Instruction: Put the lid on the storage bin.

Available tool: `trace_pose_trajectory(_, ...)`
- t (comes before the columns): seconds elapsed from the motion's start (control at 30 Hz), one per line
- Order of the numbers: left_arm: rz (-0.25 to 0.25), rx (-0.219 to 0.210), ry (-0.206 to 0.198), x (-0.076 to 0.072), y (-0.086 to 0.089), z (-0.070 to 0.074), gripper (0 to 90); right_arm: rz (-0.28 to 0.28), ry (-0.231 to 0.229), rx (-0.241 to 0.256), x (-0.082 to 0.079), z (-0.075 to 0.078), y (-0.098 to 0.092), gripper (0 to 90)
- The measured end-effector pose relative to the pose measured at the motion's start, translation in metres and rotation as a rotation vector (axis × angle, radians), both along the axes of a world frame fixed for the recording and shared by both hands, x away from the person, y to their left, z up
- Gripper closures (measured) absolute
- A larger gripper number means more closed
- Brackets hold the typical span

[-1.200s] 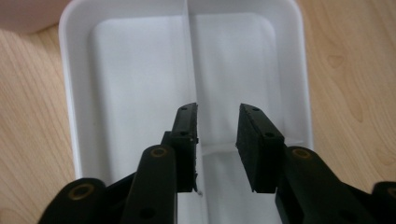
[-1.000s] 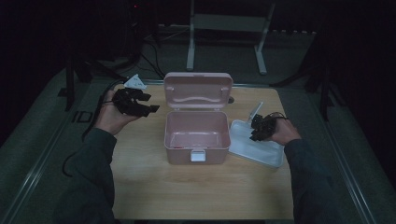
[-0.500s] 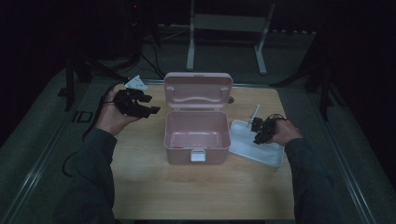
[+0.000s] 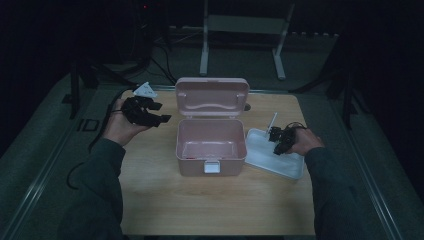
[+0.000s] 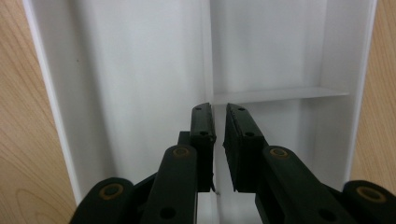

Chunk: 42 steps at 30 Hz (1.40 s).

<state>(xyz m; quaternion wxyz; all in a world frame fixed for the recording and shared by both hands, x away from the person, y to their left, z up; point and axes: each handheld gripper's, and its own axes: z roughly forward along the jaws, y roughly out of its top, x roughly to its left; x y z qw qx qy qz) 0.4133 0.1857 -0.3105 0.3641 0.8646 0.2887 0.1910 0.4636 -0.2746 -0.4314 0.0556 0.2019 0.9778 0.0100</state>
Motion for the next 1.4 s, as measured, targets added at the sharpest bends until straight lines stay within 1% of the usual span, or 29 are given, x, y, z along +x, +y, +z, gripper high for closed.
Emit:
trace_pose_trajectory(0.1,0.005,-0.003,-0.001,0.001,-0.001,-0.001,43.0,-0.002,0.002,-0.006,0.0,0.0,0.0,81.6)
trace_pose_trajectory(0.2,0.007,-0.002,-0.002,0.002,-0.001,-0.001,43.0,-0.002,0.002,-0.028,0.0,-0.003,0.0,80.8)
trace_pose_trajectory(0.33,0.007,-0.005,0.001,0.002,-0.001,-0.001,43.0,-0.01,0.018,-0.017,0.001,-0.005,0.0,81.6)
trace_pose_trajectory(0.4,0.006,-0.003,0.003,0.002,-0.001,-0.001,42.9,-0.002,0.022,-0.028,0.001,-0.009,0.001,82.6)
trace_pose_trajectory(0.5,0.006,-0.002,0.002,0.002,-0.001,-0.001,42.8,-0.009,0.032,-0.022,0.002,-0.012,0.002,83.9)
trace_pose_trajectory(0.6,0.005,-0.001,0.004,0.003,-0.002,-0.002,42.8,-0.004,0.031,-0.031,0.003,-0.016,0.003,86.0)
trace_pose_trajectory(0.67,0.005,-0.005,0.006,0.004,-0.002,-0.002,42.8,-0.01,0.039,-0.027,0.003,-0.017,0.004,86.1)
trace_pose_trajectory(0.83,0.003,-0.003,0.013,0.005,-0.001,-0.005,42.8,-0.012,0.049,-0.018,0.005,-0.018,0.002,86.3)
trace_pose_trajectory(1.07,0.0,-0.01,0.015,0.005,-0.001,-0.005,42.8,-0.001,0.055,-0.028,0.006,-0.019,0.003,86.5)
trace_pose_trajectory(1.27,-0.003,-0.01,0.015,0.005,-0.002,-0.006,42.8,0.004,0.076,-0.029,0.007,-0.019,0.004,87.5)
trace_pose_trajectory(1.4,-0.004,-0.012,0.016,0.005,-0.003,-0.006,42.8,0.011,0.081,-0.035,0.008,-0.02,0.005,88.1)
